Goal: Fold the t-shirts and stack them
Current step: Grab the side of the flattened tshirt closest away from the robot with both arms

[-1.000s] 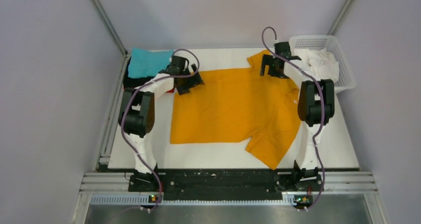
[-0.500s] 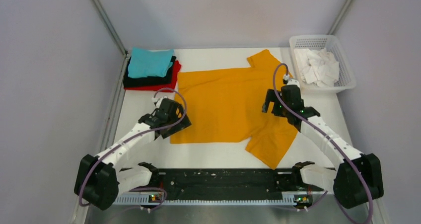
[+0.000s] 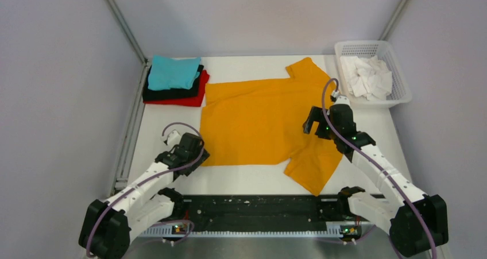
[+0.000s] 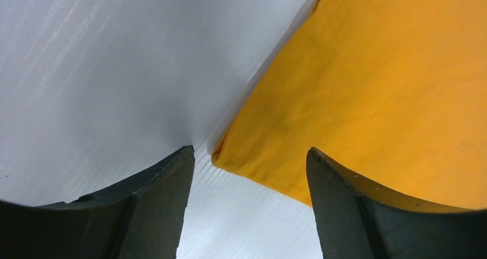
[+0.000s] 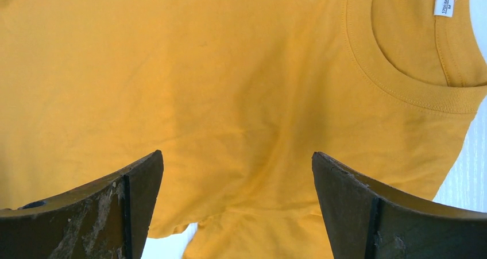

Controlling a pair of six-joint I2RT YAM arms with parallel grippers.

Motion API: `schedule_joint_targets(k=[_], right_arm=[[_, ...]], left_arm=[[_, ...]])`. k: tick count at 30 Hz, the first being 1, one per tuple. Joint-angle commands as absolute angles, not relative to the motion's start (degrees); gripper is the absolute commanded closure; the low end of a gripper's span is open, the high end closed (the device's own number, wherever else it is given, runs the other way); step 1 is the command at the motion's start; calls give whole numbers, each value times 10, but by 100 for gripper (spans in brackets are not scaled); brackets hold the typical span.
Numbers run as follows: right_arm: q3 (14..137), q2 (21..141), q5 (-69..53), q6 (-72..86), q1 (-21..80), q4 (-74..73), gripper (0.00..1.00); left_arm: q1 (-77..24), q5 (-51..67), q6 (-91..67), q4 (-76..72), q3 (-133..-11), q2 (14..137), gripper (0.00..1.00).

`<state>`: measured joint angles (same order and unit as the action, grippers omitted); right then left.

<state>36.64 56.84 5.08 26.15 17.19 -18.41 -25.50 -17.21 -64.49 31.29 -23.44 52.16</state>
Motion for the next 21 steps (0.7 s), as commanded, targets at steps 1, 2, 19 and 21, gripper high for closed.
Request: schedule_joint_targets(k=[1,2,19,21], right_arm=[[371,556,55,263,173,-164,1],[371,557,56,264,173,-164,1],[376,576,90,261,172,-182,1],[377,576,89,262,173,-186,1]], left_arm=[[-253,-191,-679,284,-219,542,29],[-253,-187,-678,280,-221,549,35],[-254,-122,-592,234,-248,633,99],[-254,-125,-584,237,-252,641,100]])
